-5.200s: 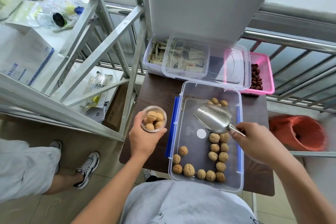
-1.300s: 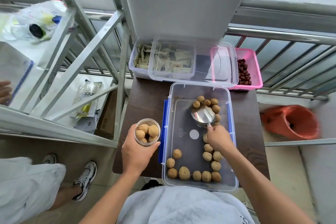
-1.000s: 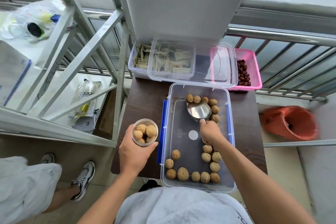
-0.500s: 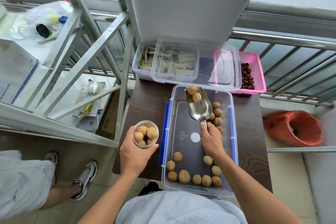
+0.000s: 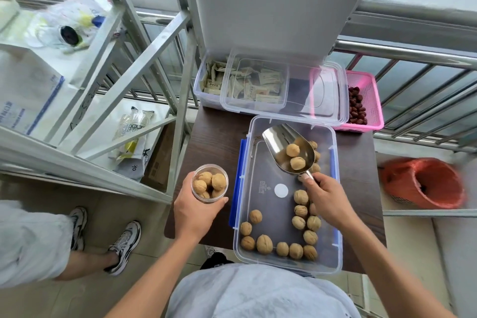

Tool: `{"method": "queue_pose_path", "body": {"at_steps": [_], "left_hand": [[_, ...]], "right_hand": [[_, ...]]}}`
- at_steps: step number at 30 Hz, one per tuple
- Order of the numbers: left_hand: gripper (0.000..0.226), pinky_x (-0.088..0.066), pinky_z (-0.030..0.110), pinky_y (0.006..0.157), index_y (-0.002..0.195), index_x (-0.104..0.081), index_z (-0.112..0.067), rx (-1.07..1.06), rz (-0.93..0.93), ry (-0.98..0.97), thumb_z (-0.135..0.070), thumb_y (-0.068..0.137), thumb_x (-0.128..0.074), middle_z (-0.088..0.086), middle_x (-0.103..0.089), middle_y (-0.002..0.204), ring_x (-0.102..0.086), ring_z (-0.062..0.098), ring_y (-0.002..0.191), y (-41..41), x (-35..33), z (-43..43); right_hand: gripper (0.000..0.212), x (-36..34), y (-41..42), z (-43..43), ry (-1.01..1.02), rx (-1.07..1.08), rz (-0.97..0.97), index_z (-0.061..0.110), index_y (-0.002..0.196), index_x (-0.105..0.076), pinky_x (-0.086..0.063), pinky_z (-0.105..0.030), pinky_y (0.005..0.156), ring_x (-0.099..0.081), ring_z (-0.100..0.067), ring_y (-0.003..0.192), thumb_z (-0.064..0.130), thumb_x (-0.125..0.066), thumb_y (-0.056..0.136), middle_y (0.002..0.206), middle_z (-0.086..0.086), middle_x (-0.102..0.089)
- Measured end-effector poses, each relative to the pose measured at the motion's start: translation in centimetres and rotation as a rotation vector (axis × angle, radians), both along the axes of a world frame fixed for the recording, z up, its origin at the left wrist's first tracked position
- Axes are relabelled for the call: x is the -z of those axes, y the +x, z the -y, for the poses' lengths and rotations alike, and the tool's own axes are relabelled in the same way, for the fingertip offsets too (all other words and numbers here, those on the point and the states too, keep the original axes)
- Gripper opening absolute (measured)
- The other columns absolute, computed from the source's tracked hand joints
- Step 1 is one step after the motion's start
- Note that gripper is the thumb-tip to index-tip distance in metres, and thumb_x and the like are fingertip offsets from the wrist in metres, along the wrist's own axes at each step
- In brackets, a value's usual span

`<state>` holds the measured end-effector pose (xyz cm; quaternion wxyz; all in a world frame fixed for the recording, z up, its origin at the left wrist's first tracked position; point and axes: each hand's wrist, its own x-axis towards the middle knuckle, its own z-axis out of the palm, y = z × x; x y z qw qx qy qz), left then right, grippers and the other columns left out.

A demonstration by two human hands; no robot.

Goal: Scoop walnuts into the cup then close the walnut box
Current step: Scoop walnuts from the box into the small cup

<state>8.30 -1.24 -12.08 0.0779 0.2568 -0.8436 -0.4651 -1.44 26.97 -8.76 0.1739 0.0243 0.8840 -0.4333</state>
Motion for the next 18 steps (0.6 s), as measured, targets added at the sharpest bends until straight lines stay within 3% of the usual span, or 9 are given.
{"method": "queue_pose_path", "body": {"at_steps": [5,8,12,18], "left_hand": [[0.080,-0.049,0.023,0.089,0.119,-0.050,-0.046,0.015,0.005,-0.008,-0.033,0.056,-0.097,-0.028,-0.059,0.106,-0.059,0.002,0.101,-0.2,0.0,0.1],[0.085,-0.045,0.019,0.090,0.129,-0.053,-0.035,0.011,0.026,-0.005,-0.034,0.056,-0.096,-0.024,-0.060,0.110,-0.057,-0.001,0.102,-0.3,0.1,-0.1],[0.076,-0.045,0.012,0.084,0.121,-0.053,-0.039,0.054,0.005,-0.009,-0.035,0.057,-0.095,-0.027,-0.062,0.106,-0.058,-0.007,0.100,-0.4,-0.2,-0.4],[0.076,-0.046,0.011,0.085,0.121,-0.052,-0.038,0.084,-0.050,-0.004,-0.031,0.058,-0.094,-0.026,-0.062,0.104,-0.061,-0.005,0.100,-0.7,-0.8,-0.9]], "right_hand": [[0.039,-5.0,0.0,-1.0,-0.102,-0.224,0.211,0.000,0.078,-0.059,-0.025,-0.031,0.051,-0.029,-0.019,0.057,0.033,-0.056,0.100,0.062,-0.002,-0.036],[0.043,-8.1,-0.1,-0.5,-0.005,-0.423,0.179,-0.002,0.077,-0.059,-0.024,-0.031,0.054,-0.027,-0.014,0.057,0.036,-0.057,0.099,0.061,0.004,-0.033],[0.040,-11.0,-0.2,1.1,0.152,-0.574,0.149,0.006,0.070,-0.055,-0.028,-0.033,0.055,-0.029,-0.008,0.053,0.034,-0.058,0.098,0.055,0.008,-0.034],[0.035,-13.7,-0.3,3.3,0.310,-0.635,0.110,0.008,0.069,-0.057,-0.032,-0.033,0.053,-0.032,-0.010,0.050,0.031,-0.059,0.095,0.053,0.002,-0.041]]}}
